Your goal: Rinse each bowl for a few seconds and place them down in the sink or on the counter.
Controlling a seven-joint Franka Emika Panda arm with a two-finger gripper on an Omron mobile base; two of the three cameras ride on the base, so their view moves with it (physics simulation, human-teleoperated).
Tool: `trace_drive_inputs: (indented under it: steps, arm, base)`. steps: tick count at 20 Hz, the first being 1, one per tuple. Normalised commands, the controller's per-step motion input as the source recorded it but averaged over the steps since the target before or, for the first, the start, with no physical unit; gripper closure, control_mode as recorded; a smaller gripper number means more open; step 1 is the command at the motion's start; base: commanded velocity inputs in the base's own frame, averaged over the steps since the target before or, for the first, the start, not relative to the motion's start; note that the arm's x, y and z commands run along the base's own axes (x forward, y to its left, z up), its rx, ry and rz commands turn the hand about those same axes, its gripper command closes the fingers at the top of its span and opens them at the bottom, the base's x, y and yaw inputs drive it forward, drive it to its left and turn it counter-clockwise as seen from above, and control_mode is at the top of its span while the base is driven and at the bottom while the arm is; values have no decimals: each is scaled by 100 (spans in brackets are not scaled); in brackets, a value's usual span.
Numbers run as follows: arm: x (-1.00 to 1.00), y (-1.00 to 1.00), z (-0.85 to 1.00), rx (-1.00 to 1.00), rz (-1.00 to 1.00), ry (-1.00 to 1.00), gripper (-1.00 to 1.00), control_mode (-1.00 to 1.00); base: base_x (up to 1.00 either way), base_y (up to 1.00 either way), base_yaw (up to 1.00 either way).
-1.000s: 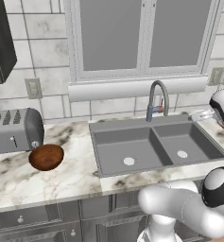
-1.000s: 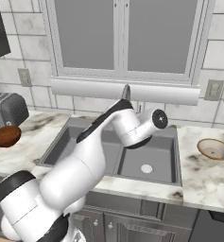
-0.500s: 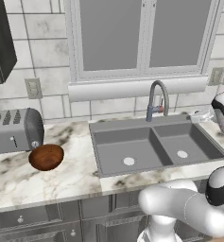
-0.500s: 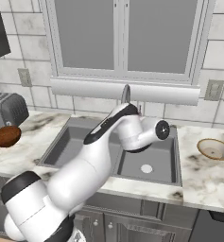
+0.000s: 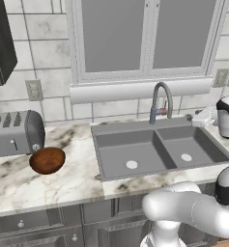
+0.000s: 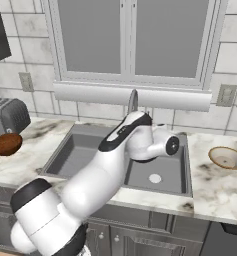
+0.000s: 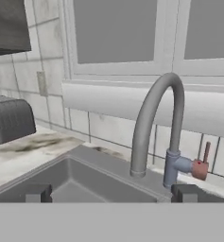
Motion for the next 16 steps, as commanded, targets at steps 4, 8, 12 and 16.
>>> trace_drive_inputs:
  steps: [4,8,12,16]
  arm:
    - [30,-1,-3,6,6,-7,-100,-100]
    - [35,-7,-9,8,6,-6,-100,-100]
    - [36,-13,-14,9,7,-5,-100,-100]
    - [35,-26,-17,11,8,-4,-100,-100]
  base:
    - [0,0,0]
    - [0,0,0]
    - [0,0,0]
    - [0,0,0]
